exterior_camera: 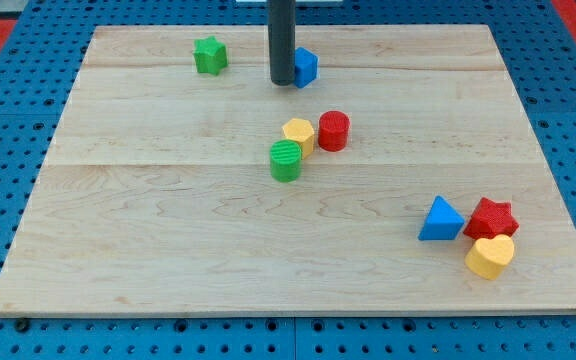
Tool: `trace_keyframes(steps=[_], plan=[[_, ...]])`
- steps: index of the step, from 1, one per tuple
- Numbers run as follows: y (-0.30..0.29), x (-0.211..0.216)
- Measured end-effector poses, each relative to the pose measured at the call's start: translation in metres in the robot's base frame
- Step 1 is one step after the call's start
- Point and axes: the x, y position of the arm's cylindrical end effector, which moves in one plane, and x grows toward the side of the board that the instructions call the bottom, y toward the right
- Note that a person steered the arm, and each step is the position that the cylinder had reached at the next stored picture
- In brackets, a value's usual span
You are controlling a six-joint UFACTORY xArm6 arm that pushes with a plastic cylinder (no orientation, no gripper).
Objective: Push the green circle below the green star
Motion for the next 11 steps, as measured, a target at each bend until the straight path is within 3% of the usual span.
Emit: trace_keyframes(steps=[1,2,3,4,5,6,8,9,11], plan=[[0.034,-0.01],[0.02,0.011],[0.054,0.041],[0.083,0.105],[0.077,0.174],[0.017,0.179],[-0.093,0.128],[-0.106,0.092],[-0.081,0.082]])
